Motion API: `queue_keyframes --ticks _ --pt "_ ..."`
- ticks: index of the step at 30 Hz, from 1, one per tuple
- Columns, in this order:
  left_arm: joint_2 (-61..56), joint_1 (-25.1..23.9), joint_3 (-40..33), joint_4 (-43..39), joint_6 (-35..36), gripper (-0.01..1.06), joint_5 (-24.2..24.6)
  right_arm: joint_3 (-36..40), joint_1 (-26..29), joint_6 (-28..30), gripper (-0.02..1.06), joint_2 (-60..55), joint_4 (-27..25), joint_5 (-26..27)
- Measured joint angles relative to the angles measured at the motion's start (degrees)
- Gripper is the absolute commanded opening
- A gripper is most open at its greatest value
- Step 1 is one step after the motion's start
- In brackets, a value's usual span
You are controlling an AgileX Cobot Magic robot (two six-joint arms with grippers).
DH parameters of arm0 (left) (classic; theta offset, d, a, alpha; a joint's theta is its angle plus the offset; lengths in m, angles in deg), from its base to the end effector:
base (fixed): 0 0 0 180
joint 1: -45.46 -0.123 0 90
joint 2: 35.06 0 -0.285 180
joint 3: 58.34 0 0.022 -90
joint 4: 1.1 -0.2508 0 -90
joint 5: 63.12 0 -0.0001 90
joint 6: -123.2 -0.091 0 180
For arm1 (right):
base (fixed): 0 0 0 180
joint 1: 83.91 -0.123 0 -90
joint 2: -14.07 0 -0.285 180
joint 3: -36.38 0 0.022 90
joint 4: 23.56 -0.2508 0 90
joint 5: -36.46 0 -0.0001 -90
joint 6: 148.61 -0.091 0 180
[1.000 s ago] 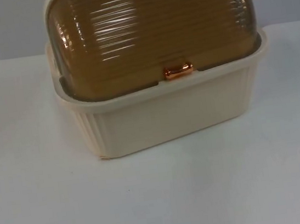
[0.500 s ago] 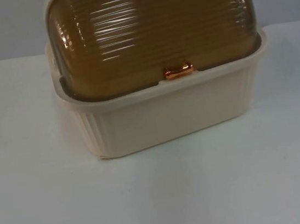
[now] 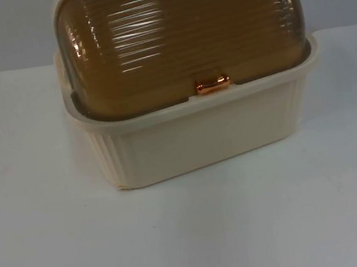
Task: Open the box lid with the left hand, place the block into the box with the right hand, then close the box lid with the left hand.
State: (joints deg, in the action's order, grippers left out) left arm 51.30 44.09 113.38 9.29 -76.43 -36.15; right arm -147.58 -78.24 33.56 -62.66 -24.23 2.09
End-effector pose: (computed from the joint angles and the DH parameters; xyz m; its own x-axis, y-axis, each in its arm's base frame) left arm 0.3113 0.0000 0.3620 -0.5016 0.1671 -0.8488 0.1385 0.9840 0.1119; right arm 0.2534 -0.0245 0.4688 -0.2957 0.0010 -0.9553 0.0842 0.9961 -0.0250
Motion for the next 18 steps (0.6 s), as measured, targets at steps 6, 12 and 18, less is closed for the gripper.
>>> queue_keyframes --ticks 6,12,18 --pt "-1.5 1.8 0.1 0.2 0.2 0.00 -5.9 0.0 0.0 0.0 1.04 0.0 0.0 -0.2" --pt "-1.6 1.8 0.1 2.2 0.4 0.00 -6.7 0.0 0.0 0.0 1.04 0.0 0.0 -0.2" --pt "-1.4 1.8 0.1 2.6 1.4 0.00 -5.4 0.0 0.0 0.0 1.04 0.0 0.0 -0.3"
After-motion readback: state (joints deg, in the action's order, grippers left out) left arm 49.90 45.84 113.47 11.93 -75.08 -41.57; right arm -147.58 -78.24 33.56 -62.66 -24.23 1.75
